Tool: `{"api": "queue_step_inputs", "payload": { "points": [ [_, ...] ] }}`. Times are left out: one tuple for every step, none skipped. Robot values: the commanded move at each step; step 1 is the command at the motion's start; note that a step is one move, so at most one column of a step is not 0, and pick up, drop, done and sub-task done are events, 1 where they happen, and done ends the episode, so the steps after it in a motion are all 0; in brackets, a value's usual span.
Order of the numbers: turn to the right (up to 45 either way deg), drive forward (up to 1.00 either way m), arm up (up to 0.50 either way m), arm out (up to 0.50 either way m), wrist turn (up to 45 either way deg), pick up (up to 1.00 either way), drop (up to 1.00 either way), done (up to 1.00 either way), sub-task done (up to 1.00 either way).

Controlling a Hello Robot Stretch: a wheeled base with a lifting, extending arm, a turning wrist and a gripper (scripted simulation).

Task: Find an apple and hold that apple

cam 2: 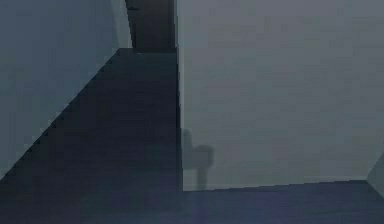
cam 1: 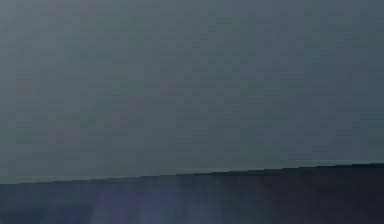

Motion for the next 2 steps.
{"api": "queue_step_inputs", "payload": {
  "points": [
    [-3.0,0.00,0.00,0.00,0.0,0.00,0.00,0.00,0.00],
    [0.0,0.65,0.00,0.00,0.0,0.00,0.00,0.00,0.00]
  ]
}}
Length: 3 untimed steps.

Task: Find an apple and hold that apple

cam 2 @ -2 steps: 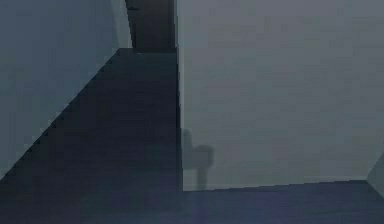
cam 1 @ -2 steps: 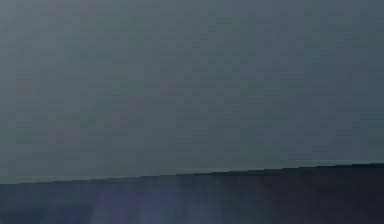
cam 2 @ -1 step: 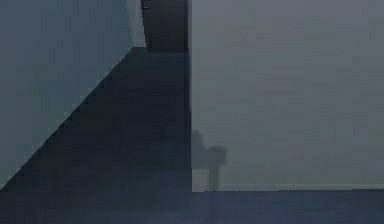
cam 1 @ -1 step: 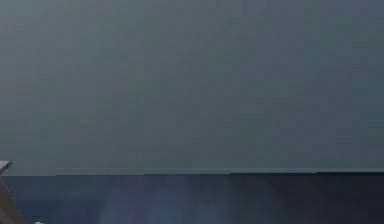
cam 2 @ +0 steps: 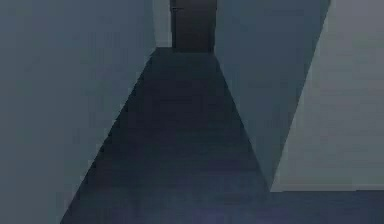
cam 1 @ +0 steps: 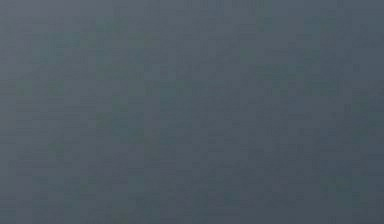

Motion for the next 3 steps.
{"api": "queue_step_inputs", "payload": {
  "points": [
    [-45.0,0.00,0.00,0.00,0.0,0.00,0.00,0.00,0.00],
    [-12.0,0.00,0.00,0.00,0.0,0.00,0.00,0.00,0.00],
    [0.0,0.55,0.00,0.00,0.0,0.00,0.00,0.00,0.00]
  ]
}}
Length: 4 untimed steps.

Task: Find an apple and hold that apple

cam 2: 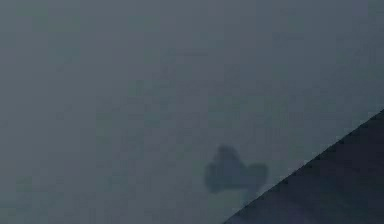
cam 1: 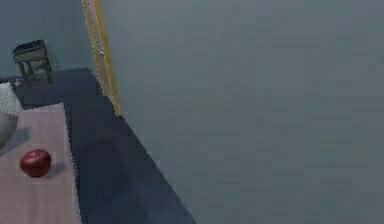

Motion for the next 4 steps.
{"api": "queue_step_inputs", "payload": {
  "points": [
    [-45.0,0.00,0.00,0.00,0.0,0.00,0.00,0.00,0.00],
    [-45.0,0.00,0.00,0.00,0.0,0.00,0.00,0.00,0.00],
    [-39.0,0.00,0.00,0.00,0.0,0.00,0.00,0.00,0.00],
    [45.0,0.00,0.00,0.00,0.0,0.00,0.00,0.00,0.00]
  ]
}}
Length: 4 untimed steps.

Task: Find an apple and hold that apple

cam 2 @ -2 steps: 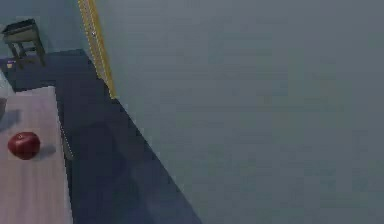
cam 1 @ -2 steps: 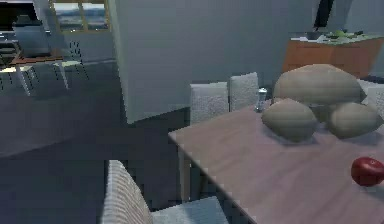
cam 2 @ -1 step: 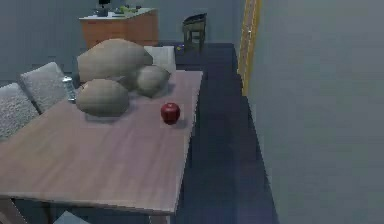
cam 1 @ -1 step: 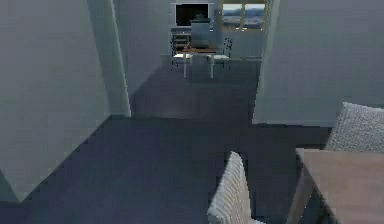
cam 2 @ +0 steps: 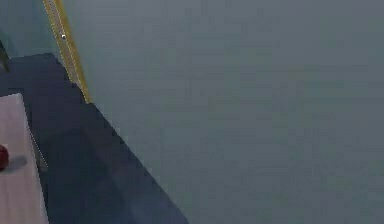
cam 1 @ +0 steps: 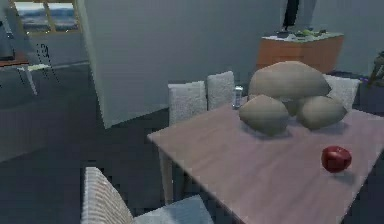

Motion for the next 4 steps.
{"api": "queue_step_inputs", "payload": {
  "points": [
    [45.0,0.00,0.00,0.00,0.0,0.00,0.00,0.00,0.00],
    [24.0,0.00,0.00,0.00,0.0,0.00,0.00,0.00,0.00],
    [0.0,0.40,0.00,0.00,0.0,0.00,0.00,0.00,0.00],
    [-12.0,0.00,0.00,0.00,0.0,0.00,0.00,0.00,0.00]
  ]
}}
